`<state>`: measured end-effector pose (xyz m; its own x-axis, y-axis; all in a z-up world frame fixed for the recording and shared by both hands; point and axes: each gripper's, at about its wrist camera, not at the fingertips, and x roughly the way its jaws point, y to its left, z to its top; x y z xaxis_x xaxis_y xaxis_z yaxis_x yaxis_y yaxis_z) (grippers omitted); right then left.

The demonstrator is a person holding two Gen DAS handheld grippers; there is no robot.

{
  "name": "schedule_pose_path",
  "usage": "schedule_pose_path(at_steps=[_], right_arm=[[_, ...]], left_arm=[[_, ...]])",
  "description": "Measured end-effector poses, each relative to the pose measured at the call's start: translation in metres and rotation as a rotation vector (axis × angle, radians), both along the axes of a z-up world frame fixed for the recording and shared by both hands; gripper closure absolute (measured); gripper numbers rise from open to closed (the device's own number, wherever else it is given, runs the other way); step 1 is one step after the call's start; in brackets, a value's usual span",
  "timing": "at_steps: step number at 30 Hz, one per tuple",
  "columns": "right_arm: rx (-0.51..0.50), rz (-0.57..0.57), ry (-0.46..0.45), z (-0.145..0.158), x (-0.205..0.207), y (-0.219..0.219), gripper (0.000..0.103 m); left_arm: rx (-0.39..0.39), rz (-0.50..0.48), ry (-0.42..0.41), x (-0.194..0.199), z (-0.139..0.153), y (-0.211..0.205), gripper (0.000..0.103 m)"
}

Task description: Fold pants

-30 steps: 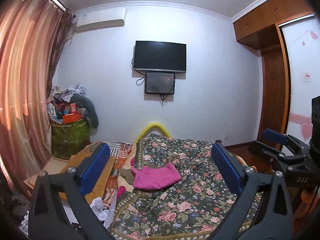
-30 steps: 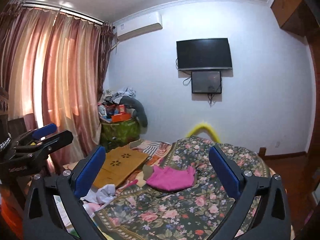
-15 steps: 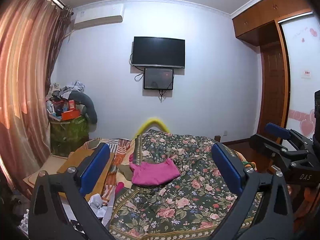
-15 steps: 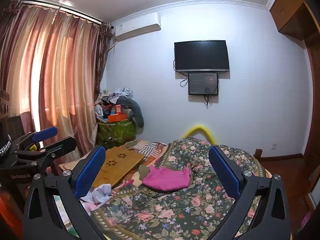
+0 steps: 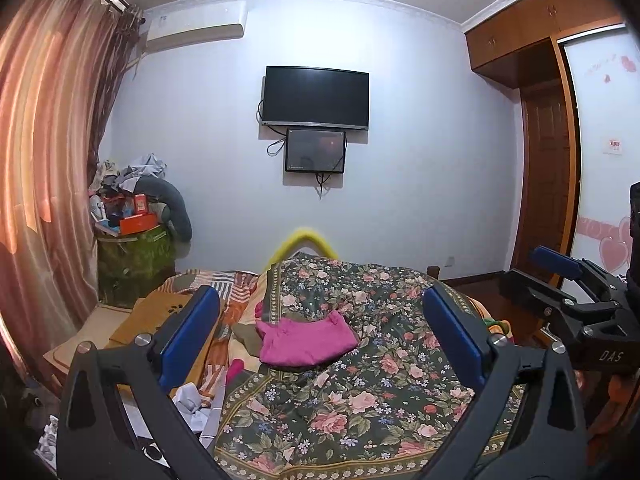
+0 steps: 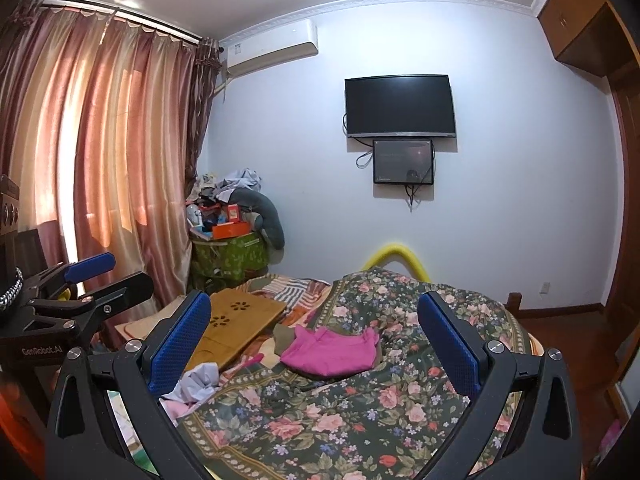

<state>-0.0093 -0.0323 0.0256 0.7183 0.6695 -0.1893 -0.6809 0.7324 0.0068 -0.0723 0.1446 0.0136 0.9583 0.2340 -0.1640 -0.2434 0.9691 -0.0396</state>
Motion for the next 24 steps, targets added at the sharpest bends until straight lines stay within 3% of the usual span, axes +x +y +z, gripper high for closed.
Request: schedule_pose_path(at_steps=[24], right_arm=[[0.003,0.002,0.029,0.0013,0.0012,-0.0015,0.000]], left_arm=[[-0.002,-0.034,0.016,0.0053,0.0000,-0.0041,0.000]])
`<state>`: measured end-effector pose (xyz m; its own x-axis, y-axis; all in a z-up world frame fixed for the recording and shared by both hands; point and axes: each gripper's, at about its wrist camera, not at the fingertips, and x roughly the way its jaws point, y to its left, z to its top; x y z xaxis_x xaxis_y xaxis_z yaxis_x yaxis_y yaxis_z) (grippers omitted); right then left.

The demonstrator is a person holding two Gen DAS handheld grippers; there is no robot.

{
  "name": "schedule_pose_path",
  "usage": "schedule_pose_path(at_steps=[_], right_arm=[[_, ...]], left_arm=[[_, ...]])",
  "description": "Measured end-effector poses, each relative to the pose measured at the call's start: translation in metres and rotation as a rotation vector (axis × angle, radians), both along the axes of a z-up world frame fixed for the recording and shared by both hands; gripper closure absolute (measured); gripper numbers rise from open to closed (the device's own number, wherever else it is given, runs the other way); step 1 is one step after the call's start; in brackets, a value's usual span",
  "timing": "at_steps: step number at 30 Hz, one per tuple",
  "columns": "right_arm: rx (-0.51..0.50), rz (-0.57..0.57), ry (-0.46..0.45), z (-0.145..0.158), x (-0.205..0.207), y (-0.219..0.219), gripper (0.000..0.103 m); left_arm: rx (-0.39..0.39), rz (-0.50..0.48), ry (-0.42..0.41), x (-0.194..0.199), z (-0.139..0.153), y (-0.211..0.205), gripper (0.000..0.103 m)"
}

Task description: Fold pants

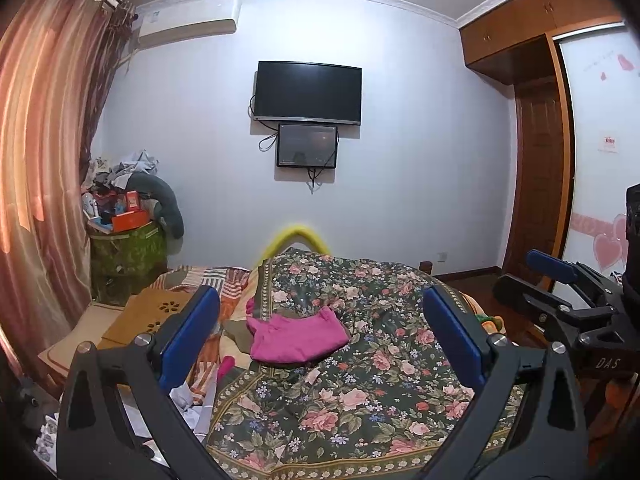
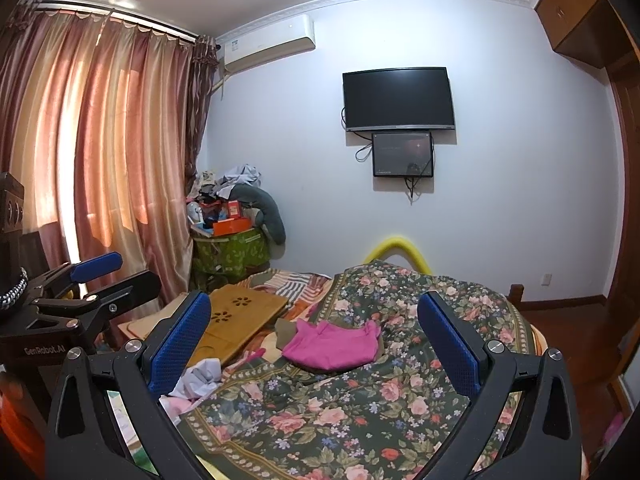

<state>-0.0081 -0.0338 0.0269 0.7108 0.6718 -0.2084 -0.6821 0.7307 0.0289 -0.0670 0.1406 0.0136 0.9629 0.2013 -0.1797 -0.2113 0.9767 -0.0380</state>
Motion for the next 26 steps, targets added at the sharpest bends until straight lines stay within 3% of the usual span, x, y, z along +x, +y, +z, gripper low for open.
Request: schedule_pose_path(at_steps=[26], right_arm=[[0.011,-0.004,0.009,-0.0012,0.0009,-0.0028,0.000]], left_arm=[[-0.024,-0.023,0.010,0.0046,-0.0025,0.0003,0.000]])
